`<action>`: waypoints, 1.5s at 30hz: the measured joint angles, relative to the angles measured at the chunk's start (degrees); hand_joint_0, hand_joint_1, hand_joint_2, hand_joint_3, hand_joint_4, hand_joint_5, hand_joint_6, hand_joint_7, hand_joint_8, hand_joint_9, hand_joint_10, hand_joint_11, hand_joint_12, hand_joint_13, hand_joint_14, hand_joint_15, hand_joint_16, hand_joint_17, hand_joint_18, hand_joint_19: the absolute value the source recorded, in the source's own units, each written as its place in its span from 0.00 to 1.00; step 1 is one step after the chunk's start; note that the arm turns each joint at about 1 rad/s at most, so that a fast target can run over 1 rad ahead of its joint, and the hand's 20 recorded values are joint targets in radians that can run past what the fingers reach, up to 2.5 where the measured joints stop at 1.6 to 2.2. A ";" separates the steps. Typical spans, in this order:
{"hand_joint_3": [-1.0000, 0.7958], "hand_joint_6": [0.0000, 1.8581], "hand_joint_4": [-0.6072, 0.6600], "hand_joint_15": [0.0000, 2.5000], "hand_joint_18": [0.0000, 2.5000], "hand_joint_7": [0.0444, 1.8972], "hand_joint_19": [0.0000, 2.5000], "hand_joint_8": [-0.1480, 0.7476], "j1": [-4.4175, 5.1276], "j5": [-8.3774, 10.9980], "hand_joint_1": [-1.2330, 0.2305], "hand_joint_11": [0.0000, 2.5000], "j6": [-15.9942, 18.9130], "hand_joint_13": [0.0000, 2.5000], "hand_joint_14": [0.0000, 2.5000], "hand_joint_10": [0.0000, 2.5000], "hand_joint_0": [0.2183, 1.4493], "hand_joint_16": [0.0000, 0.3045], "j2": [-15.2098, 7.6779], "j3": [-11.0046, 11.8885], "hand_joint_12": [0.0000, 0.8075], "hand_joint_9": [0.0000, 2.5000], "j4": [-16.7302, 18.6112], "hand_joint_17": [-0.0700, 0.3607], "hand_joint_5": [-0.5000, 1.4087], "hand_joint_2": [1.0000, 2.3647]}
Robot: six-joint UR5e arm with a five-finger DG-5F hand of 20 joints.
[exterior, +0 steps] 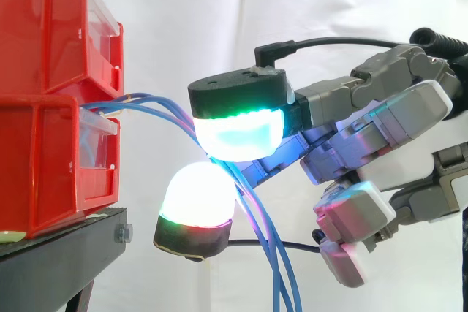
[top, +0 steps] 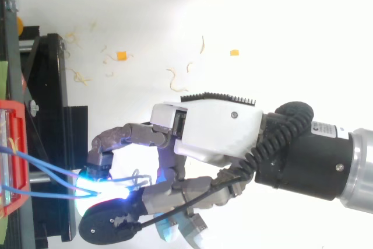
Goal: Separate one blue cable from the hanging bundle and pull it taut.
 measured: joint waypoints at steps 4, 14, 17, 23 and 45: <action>0.30 0.27 0.67 0.25 0.51 0.58 0.24 0.40 -0.07 -0.04 0.59 0.16 0.71 0.62 0.01 0.01 0.19 0.20 0.01 0.02 0.38 0.82 -0.02 0.49 0.33 0.00; 0.28 0.27 0.62 0.26 0.45 0.59 0.29 0.36 -0.34 -0.08 0.65 0.16 1.47 0.59 0.01 0.01 0.27 0.16 0.04 0.13 0.35 0.80 -1.13 0.42 0.33 0.00; 0.28 0.27 0.61 0.26 0.45 0.60 0.30 0.32 -0.58 -0.09 0.57 0.16 1.52 0.60 0.01 0.01 0.34 0.14 0.03 0.21 0.34 0.82 -1.19 0.39 0.33 0.00; 0.37 0.27 0.63 0.26 0.47 0.60 0.29 0.31 -1.25 -0.08 0.42 0.18 1.76 0.61 0.01 0.01 0.41 0.13 0.01 1.07 0.35 0.83 -1.54 0.37 0.33 0.01; 0.28 0.27 0.61 0.25 0.48 0.61 0.28 0.37 -1.96 -0.07 0.79 0.14 1.93 0.61 0.01 0.01 0.23 0.18 0.02 2.80 0.36 0.81 -4.54 0.45 0.33 0.00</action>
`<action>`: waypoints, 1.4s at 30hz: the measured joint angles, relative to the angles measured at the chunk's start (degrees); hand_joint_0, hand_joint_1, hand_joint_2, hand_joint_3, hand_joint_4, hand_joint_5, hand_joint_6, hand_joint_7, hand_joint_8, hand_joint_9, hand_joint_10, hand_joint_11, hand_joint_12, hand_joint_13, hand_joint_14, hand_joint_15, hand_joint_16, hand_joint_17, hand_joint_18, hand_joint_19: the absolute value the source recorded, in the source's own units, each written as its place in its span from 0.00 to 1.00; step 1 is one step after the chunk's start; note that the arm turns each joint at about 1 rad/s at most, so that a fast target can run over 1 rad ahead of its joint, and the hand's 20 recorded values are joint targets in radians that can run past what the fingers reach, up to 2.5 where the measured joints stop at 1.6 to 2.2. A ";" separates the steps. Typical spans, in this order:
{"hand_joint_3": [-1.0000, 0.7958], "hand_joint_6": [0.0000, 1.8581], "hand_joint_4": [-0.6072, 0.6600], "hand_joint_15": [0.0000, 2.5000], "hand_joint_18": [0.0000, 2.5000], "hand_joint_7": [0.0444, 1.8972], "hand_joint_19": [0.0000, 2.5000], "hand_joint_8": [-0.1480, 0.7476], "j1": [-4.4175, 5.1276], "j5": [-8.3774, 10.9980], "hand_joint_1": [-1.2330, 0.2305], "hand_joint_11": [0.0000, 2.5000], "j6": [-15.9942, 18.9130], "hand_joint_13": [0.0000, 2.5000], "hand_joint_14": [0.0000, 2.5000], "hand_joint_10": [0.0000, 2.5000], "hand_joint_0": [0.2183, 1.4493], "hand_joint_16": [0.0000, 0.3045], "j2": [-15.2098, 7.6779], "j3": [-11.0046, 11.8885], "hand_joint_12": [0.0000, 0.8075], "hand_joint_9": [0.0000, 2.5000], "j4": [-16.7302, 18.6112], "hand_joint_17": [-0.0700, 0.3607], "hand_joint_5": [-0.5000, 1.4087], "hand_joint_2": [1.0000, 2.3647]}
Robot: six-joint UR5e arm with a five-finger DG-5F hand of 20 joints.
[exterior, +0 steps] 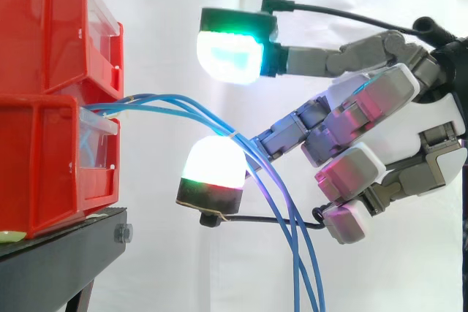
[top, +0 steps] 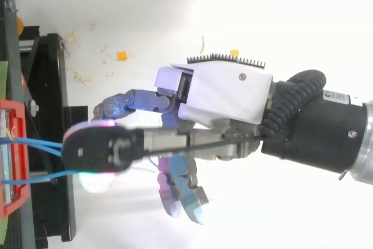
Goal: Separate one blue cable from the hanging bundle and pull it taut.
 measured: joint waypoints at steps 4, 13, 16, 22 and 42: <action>0.29 0.27 0.62 0.25 0.47 0.61 0.29 0.32 -0.01 0.00 0.56 0.16 0.02 0.61 0.01 0.01 0.35 0.16 0.00 0.00 0.36 0.82 0.01 0.41 0.33 0.00; 0.48 0.27 0.66 0.24 0.51 0.61 0.26 0.37 -0.04 0.00 0.42 0.17 0.04 0.63 0.01 0.01 0.41 0.17 0.01 0.01 0.39 0.84 -0.10 0.43 0.34 0.01; 0.49 0.27 0.65 0.25 0.51 0.61 0.26 0.39 -0.04 0.00 0.41 0.17 0.04 0.63 0.01 0.01 0.41 0.17 0.01 0.03 0.39 0.84 -0.11 0.43 0.34 0.01; 0.52 0.27 0.63 0.24 0.51 0.60 0.25 0.39 -0.05 0.02 0.40 0.19 0.05 0.62 0.01 0.01 0.40 0.17 0.03 0.06 0.38 0.84 -0.14 0.43 0.34 0.01; 0.55 0.27 0.61 0.25 0.51 0.60 0.25 0.40 0.04 2.98 0.38 0.20 -2.87 0.64 0.01 0.01 0.40 0.17 1.55 1.43 0.37 0.84 -7.76 0.43 0.34 0.01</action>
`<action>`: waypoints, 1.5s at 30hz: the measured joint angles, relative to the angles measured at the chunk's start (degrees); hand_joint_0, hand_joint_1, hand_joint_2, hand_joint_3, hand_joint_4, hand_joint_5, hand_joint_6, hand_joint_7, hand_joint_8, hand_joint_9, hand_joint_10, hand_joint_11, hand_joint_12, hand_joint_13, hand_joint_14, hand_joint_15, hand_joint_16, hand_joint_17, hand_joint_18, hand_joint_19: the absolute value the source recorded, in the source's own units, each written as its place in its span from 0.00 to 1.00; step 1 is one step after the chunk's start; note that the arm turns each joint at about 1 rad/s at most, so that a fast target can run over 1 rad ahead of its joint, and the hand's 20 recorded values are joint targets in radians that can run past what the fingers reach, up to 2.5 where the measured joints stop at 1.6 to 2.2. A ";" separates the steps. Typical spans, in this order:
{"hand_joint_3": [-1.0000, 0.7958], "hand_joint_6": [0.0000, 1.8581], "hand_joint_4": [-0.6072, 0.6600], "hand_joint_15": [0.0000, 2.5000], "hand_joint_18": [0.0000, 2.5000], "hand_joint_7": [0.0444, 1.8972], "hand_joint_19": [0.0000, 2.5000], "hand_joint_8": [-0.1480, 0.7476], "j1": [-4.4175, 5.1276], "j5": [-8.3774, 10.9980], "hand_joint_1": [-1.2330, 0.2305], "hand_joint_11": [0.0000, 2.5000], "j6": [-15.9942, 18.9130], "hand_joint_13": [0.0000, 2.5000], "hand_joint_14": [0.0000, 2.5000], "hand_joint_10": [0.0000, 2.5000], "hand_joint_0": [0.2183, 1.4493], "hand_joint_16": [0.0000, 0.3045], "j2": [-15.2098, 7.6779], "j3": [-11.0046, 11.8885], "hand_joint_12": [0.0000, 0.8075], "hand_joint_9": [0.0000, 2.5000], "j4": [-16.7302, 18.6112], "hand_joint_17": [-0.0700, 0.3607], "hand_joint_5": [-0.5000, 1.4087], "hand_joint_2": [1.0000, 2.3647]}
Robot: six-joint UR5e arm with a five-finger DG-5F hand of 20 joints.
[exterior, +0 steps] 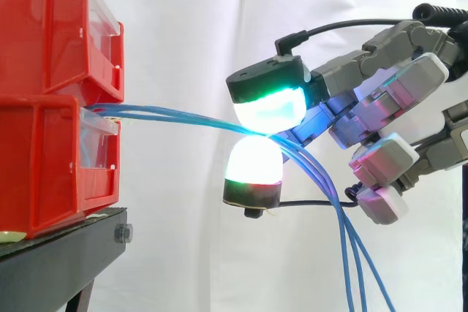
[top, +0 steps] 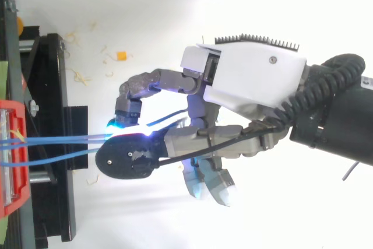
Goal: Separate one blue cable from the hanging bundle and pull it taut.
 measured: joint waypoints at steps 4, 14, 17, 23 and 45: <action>0.55 0.27 0.61 0.26 0.51 0.60 0.25 0.39 0.00 0.06 0.38 0.20 -0.72 0.64 0.01 0.01 0.40 0.17 0.01 0.63 0.37 0.84 -0.55 0.43 0.34 0.01; 0.54 0.27 0.61 0.26 0.49 0.60 0.26 0.39 0.18 1.14 0.37 0.20 -3.51 0.63 0.01 0.01 0.40 0.16 0.02 3.15 0.36 0.84 -0.85 0.42 0.34 0.01; 0.54 0.27 0.60 0.26 0.49 0.60 0.25 0.39 0.21 1.47 0.34 0.20 -4.10 0.63 0.01 0.01 0.39 0.16 0.01 3.79 0.36 0.83 -0.91 0.42 0.33 0.01; 0.52 0.27 0.63 0.26 0.49 0.59 0.25 0.40 0.25 1.73 0.27 0.20 -4.82 0.63 0.01 0.01 0.39 0.16 0.01 4.16 0.37 0.83 -0.89 0.42 0.33 0.01; 0.50 0.27 0.65 0.25 0.49 0.58 0.25 0.40 0.29 1.82 0.26 0.20 -4.90 0.62 0.01 0.01 0.38 0.16 0.01 3.82 0.37 0.82 -0.85 0.42 0.33 0.01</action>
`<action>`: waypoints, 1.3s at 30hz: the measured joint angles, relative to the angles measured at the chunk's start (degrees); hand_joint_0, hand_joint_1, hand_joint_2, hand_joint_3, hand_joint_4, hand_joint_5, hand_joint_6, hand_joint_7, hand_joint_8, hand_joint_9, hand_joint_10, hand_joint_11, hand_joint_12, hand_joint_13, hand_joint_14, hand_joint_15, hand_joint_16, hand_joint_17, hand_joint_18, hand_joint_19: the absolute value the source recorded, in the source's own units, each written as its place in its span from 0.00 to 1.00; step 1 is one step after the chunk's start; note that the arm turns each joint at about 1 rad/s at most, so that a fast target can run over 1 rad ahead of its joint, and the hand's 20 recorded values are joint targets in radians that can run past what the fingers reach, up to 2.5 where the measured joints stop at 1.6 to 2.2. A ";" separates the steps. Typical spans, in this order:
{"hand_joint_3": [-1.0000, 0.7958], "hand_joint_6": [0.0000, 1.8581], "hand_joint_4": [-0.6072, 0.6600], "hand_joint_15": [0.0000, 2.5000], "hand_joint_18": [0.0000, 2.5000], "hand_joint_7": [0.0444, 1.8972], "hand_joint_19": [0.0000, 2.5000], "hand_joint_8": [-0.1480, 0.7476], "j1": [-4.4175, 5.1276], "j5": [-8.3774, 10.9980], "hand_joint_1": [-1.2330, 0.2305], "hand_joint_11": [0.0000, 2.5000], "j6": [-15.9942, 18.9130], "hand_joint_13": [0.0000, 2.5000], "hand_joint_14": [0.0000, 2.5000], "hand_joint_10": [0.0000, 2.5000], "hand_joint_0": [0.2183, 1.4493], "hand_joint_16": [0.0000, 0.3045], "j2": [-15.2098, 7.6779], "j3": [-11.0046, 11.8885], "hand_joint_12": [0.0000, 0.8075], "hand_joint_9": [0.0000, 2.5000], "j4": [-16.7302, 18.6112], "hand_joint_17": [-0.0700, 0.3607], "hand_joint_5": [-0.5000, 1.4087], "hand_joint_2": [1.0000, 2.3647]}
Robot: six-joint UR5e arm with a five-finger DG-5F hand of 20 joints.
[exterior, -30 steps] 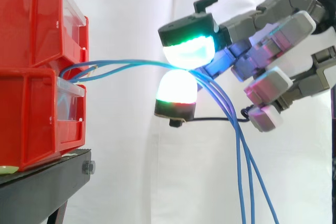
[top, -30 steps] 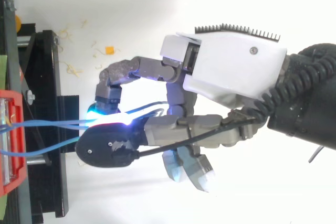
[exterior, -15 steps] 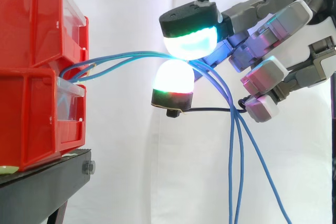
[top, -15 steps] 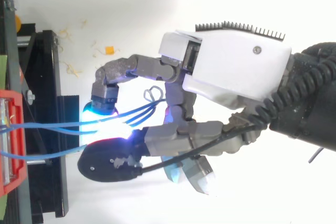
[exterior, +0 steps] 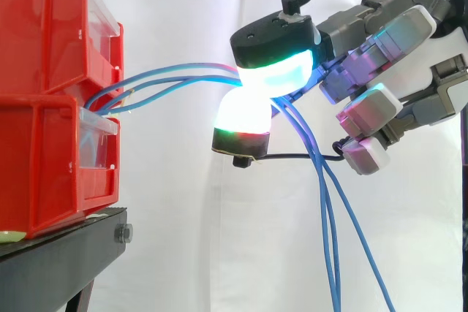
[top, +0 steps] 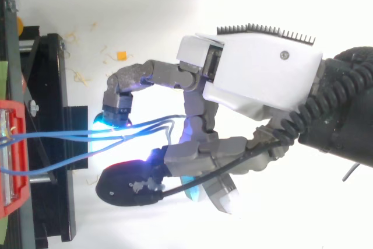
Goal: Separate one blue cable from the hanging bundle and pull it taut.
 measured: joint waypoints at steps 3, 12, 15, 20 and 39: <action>0.41 0.27 0.68 0.24 0.52 0.57 0.23 0.41 0.00 0.01 0.30 0.17 0.03 0.64 0.01 0.01 0.29 0.21 0.00 -0.17 0.40 0.82 0.02 0.49 0.32 0.00; 0.28 0.27 0.65 0.26 0.49 0.57 0.26 0.40 -0.01 -0.01 0.51 0.17 0.35 0.62 0.01 0.01 0.20 0.19 0.00 -1.02 0.38 0.81 0.06 0.47 0.32 0.00; 0.28 0.27 0.64 0.26 0.48 0.57 0.27 0.40 -0.01 0.01 0.52 0.18 0.37 0.62 0.01 0.01 0.22 0.19 0.00 -1.23 0.37 0.81 0.11 0.46 0.32 0.00; 0.28 0.27 0.62 0.26 0.47 0.57 0.27 0.39 -0.01 -0.01 0.59 0.18 0.31 0.62 0.01 0.01 0.24 0.17 0.00 -1.28 0.36 0.82 0.15 0.44 0.33 0.00; 0.28 0.27 0.61 0.27 0.45 0.57 0.28 0.37 -0.09 0.01 0.45 0.20 0.47 0.62 0.01 0.01 0.36 0.15 0.00 -1.31 0.34 0.82 0.01 0.41 0.33 0.00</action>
